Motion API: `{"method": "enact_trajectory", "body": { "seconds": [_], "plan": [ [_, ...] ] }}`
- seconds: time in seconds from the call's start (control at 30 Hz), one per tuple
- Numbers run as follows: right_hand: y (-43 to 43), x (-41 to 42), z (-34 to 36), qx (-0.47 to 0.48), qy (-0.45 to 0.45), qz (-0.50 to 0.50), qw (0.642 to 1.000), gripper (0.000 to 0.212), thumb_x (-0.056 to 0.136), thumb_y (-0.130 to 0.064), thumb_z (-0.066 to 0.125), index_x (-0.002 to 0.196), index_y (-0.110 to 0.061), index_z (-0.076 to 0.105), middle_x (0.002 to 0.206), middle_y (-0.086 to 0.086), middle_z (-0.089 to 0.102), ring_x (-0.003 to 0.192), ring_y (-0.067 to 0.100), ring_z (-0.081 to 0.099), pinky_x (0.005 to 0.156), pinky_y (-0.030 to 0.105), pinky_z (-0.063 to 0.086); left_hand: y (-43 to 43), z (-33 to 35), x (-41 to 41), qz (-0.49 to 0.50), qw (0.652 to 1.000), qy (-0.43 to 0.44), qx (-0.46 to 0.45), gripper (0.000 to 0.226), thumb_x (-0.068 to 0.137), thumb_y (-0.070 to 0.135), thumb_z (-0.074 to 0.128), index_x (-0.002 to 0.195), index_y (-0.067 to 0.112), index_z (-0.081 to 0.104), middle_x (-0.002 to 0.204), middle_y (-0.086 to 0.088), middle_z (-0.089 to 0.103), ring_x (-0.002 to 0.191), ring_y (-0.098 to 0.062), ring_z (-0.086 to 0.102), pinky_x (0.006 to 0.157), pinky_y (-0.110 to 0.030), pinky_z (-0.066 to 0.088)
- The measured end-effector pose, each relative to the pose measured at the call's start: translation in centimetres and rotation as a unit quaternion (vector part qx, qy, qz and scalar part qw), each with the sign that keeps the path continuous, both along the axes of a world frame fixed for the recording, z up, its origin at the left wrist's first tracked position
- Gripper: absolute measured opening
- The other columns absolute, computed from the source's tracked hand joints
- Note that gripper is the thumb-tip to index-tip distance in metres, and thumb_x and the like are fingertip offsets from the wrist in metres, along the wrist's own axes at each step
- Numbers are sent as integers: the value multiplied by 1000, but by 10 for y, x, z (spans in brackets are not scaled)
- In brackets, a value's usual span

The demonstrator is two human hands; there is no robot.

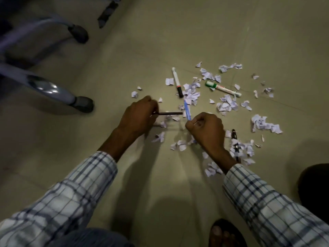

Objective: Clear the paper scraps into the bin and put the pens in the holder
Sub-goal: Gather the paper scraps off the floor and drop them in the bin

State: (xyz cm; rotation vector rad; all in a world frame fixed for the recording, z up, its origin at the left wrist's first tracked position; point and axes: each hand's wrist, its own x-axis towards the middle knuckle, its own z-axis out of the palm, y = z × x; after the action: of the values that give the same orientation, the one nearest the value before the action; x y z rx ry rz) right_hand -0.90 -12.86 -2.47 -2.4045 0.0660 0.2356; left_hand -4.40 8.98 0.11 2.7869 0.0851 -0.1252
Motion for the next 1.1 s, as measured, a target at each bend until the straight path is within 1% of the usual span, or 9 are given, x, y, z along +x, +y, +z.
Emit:
{"method": "enact_trajectory", "body": {
  "seconds": [0.2,0.37,0.53,0.63,0.7,0.83,0.93,1.0,1.1],
  "plan": [
    [76,-58,-14,5,74,132,988,22,61,-44,69,68,-23,67,64,-7,68,69,15,67,65,30,55,57,-22,-103,205,969,130,-40,16,78,26,70,91,19,66,89,-1,71,82,-25,65,71,-31,48],
    [99,-87,-30,-39,89,206,974,21,68,-41,68,70,-21,66,64,-6,67,67,15,65,65,32,55,55,-35,-124,291,940,174,-31,19,73,25,71,90,21,63,80,1,66,73,-19,61,64,-28,47],
    [96,-97,-37,-73,75,231,967,25,77,-47,68,79,-22,67,72,-7,68,72,13,65,65,28,52,52,-38,-124,274,945,178,-23,29,75,26,73,99,17,59,86,-3,68,74,-20,62,63,-30,50],
    [86,-95,-29,-44,50,215,974,33,77,-56,68,86,-24,67,71,-8,67,70,8,63,65,27,50,45,-31,-116,255,952,167,1,40,73,38,76,100,18,54,89,-3,66,77,-22,62,62,-31,47],
    [71,-89,-20,-17,33,187,982,30,77,-54,69,91,-28,63,70,-11,64,67,3,59,65,27,48,39,-27,-106,228,965,128,3,47,70,42,77,102,18,54,94,-3,61,82,-25,62,64,-31,45],
    [22,-73,-10,1,-12,121,993,45,74,-49,75,111,-31,58,99,-10,61,88,10,61,71,28,50,14,-24,-71,118,988,81,-57,72,66,48,82,125,21,50,121,-5,50,97,-25,62,78,-35,52],
    [-29,-70,-8,-47,-18,87,995,68,69,-53,78,126,-29,51,122,-4,55,106,16,59,79,32,52,-13,-27,-44,56,989,126,-52,106,58,53,87,144,21,35,143,-8,36,119,-30,53,94,-38,48],
    [-61,-75,-7,-94,9,74,993,84,63,-54,82,134,-28,44,133,0,48,117,22,54,84,34,50,-26,-32,-35,45,985,160,-42,121,49,53,91,146,17,30,144,-11,31,121,-33,49,96,-39,47],
    [-95,-93,-11,-139,61,56,987,99,59,-55,85,140,-28,36,143,2,39,125,25,49,86,37,50,-42,-43,-29,46,986,161,-24,117,41,50,94,136,11,37,131,-14,33,107,-36,54,89,-42,50]
  ]
}}
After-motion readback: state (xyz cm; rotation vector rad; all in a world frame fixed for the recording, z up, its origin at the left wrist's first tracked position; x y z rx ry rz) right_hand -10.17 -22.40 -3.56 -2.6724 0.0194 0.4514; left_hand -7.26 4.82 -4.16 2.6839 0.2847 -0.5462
